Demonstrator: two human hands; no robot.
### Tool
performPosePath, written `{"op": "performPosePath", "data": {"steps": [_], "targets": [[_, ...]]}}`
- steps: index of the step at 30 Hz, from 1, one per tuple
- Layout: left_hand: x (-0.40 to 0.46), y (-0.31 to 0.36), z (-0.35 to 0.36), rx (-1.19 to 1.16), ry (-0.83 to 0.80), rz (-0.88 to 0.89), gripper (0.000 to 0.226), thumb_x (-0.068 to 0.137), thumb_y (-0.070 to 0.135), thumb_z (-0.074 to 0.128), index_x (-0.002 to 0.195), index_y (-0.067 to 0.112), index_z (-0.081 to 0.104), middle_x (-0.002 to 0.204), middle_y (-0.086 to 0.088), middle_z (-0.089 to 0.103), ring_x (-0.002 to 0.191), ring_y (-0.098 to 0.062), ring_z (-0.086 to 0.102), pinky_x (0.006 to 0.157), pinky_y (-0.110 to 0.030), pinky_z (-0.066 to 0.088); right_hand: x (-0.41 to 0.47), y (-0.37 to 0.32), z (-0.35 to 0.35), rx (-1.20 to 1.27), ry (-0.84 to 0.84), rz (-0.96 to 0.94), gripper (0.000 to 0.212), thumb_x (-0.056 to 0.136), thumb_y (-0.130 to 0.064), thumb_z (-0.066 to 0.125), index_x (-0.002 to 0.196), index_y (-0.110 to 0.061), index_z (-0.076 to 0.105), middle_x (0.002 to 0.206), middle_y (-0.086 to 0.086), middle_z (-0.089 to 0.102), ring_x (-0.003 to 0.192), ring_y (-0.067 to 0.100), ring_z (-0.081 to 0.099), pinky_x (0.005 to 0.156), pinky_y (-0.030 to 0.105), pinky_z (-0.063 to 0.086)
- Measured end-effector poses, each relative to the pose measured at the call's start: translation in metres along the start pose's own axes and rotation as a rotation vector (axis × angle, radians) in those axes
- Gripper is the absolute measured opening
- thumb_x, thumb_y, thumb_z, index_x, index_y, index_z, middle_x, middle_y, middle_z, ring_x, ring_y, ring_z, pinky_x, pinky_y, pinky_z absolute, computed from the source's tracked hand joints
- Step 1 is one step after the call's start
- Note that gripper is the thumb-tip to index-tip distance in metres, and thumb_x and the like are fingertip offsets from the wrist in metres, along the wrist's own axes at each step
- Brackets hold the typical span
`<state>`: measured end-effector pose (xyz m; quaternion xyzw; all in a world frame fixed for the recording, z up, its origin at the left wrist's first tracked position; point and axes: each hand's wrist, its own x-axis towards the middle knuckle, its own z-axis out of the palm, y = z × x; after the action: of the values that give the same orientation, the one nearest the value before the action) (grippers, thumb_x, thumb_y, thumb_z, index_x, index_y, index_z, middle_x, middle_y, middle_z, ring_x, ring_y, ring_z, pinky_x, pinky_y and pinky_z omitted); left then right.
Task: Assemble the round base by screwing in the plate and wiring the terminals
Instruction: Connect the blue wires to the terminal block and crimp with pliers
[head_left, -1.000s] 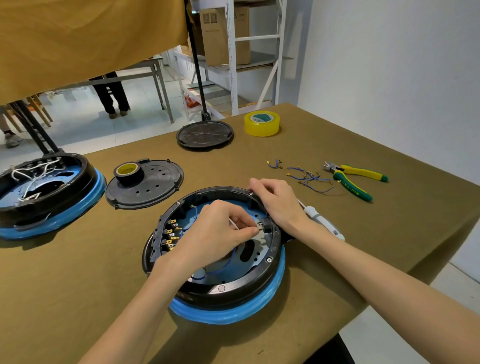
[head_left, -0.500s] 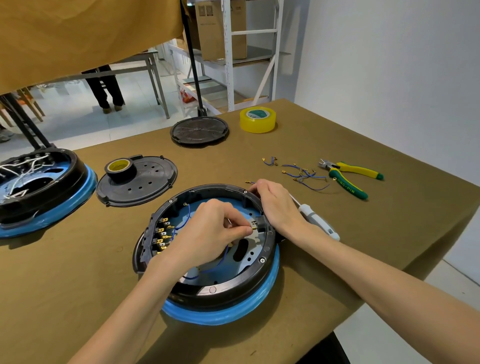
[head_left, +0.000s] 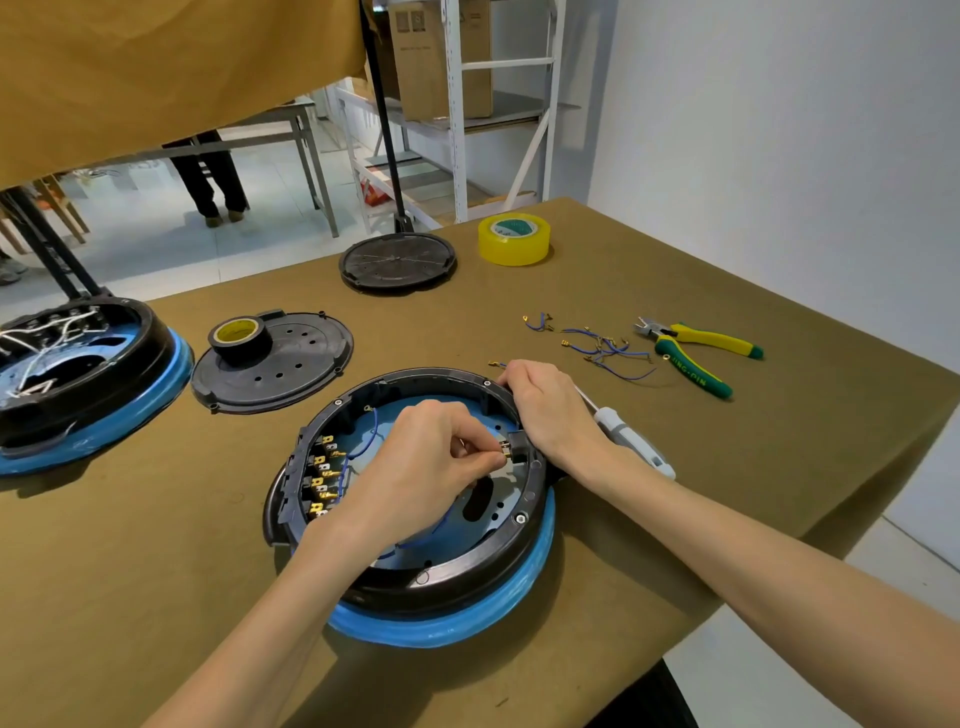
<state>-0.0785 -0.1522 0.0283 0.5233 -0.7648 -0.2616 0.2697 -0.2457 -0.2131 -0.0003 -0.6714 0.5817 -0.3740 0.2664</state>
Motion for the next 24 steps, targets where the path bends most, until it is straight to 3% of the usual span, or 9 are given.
{"op": "performPosePath", "data": {"steps": [5,11,14,16,19,22,24], "targets": [[0.001,-0.001,0.0,-0.022,-0.01,-0.009,0.009,0.089,0.022,0.081,0.081,0.027,0.081,0.074,0.011,0.062,0.063,-0.004,0.056,0.062,-0.019,0.045,0.001,-0.002,0.0,-0.023,-0.007,0.01,0.042,0.107,-0.021,0.033,0.083,-0.012,0.067,0.084,0.006,0.066,0.083,0.021,0.057,0.075,0.039,0.044],[-0.003,0.0,-0.006,-0.023,-0.033,-0.031,0.008,0.091,0.034,0.077,0.087,0.029,0.081,0.08,0.015,0.071,0.071,-0.001,0.067,0.068,-0.022,0.056,0.011,0.003,-0.008,-0.044,-0.076,-0.023,0.049,0.107,-0.03,0.034,0.077,-0.013,0.068,0.076,0.003,0.07,0.075,0.02,0.062,0.067,0.034,0.046],[-0.003,-0.009,-0.021,0.055,0.073,0.019,0.012,0.094,0.042,0.07,0.096,0.035,0.079,0.085,0.019,0.069,0.084,0.002,0.065,0.075,-0.021,0.053,0.034,0.007,-0.024,0.01,0.103,-0.007,0.045,0.107,-0.031,0.04,0.079,-0.016,0.072,0.078,-0.003,0.073,0.071,0.013,0.066,0.066,0.032,0.051],[0.0,-0.016,-0.028,0.143,0.229,0.062,0.013,0.098,0.035,0.066,0.103,0.032,0.077,0.094,0.019,0.064,0.092,-0.002,0.058,0.084,-0.026,0.047,0.052,0.012,-0.029,-0.213,0.108,-0.052,0.035,0.106,-0.028,0.046,0.093,-0.012,0.074,0.094,0.003,0.076,0.08,0.019,0.067,0.073,0.037,0.055],[0.005,-0.027,-0.029,0.352,0.31,0.024,0.025,0.098,0.031,0.066,0.123,0.03,0.068,0.116,0.009,0.055,0.11,-0.012,0.045,0.094,-0.029,0.035,0.07,0.017,-0.018,-0.563,-0.117,-0.077,0.032,0.102,-0.031,0.055,0.115,-0.008,0.074,0.119,0.015,0.068,0.108,0.033,0.064,0.094,0.042,0.053],[0.004,-0.036,-0.03,0.437,0.225,-0.047,0.046,0.098,0.036,0.065,0.143,0.031,0.054,0.135,0.007,0.049,0.127,-0.016,0.042,0.102,-0.029,0.03,0.072,0.018,-0.004,-0.766,-0.072,-0.14,0.028,0.102,-0.033,0.057,0.113,-0.015,0.076,0.119,0.013,0.067,0.112,0.034,0.059,0.096,0.042,0.049],[0.004,-0.038,-0.035,0.42,0.22,-0.029,0.048,0.099,0.036,0.063,0.146,0.031,0.053,0.136,0.009,0.051,0.126,-0.015,0.044,0.101,-0.026,0.03,0.072,0.018,-0.005,-0.714,-0.009,-0.141,0.024,0.102,-0.03,0.06,0.111,-0.017,0.077,0.113,0.008,0.073,0.107,0.029,0.063,0.095,0.042,0.051]]}}
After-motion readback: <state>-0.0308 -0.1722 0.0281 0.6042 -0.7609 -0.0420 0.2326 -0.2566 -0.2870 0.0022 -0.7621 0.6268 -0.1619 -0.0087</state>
